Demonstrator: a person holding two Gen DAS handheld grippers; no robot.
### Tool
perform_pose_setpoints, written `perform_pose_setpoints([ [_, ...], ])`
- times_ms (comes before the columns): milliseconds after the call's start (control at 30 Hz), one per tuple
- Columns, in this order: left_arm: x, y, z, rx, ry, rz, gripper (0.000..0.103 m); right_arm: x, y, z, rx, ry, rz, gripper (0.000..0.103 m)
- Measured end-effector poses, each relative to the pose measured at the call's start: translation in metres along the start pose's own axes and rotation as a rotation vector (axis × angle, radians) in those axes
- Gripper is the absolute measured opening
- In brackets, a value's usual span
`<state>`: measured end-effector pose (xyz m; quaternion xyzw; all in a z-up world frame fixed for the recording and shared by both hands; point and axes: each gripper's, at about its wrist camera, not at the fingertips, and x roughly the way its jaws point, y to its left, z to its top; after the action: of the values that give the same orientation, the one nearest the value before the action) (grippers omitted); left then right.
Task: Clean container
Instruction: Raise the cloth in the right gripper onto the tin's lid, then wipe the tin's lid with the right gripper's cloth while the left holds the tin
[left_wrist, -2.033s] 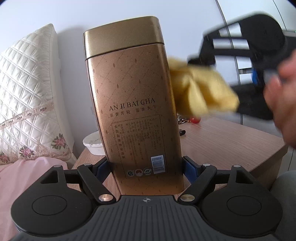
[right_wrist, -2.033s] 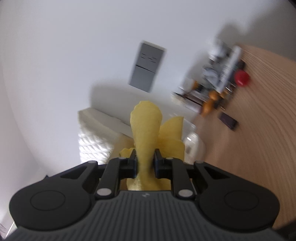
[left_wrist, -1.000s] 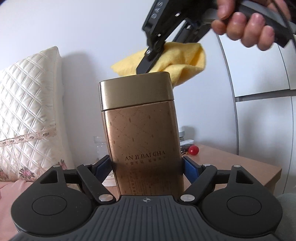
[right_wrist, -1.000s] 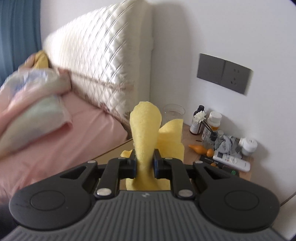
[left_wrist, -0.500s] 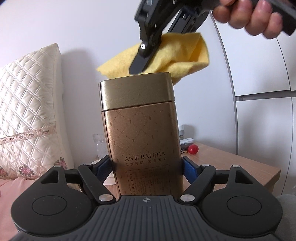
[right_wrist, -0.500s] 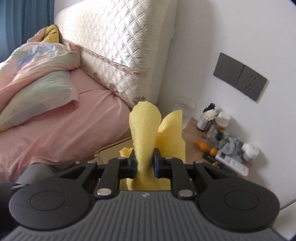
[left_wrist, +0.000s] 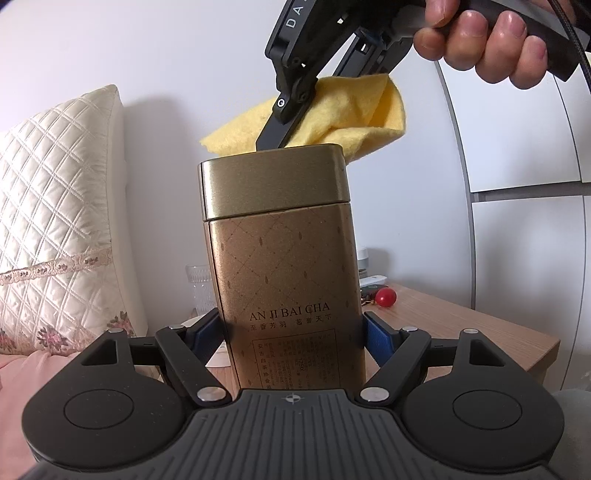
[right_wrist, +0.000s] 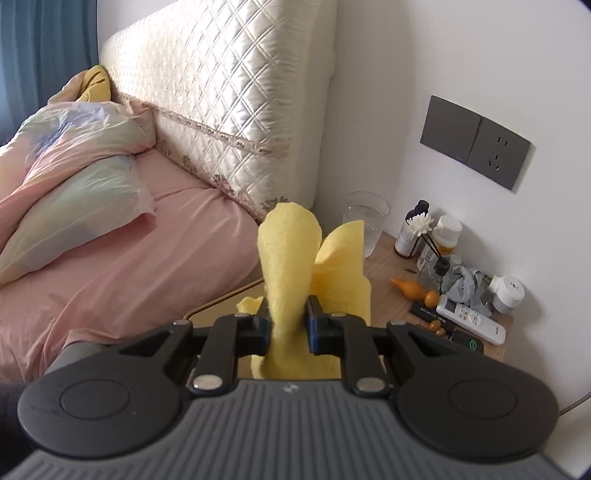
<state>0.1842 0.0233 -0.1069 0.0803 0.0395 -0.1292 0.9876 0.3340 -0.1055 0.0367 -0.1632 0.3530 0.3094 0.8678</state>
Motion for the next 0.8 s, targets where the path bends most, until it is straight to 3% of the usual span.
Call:
perform_pose_setpoints([
  [533,-0.001,0.003,0.002,-0.039,0.002,-0.012,0.081,-0.013,0.025,-0.006,-0.007,0.02,0.002,0.019],
  [667,-0.009,0.005,0.007,-0.046,-0.066,-0.01,0.081,-0.005,0.021,-0.002,-0.007,0.018,-0.031,0.019],
  [800,-0.01,0.006,0.008,-0.047,-0.07,-0.014,0.08,-0.008,0.028,-0.004,-0.002,0.021,-0.032,0.019],
])
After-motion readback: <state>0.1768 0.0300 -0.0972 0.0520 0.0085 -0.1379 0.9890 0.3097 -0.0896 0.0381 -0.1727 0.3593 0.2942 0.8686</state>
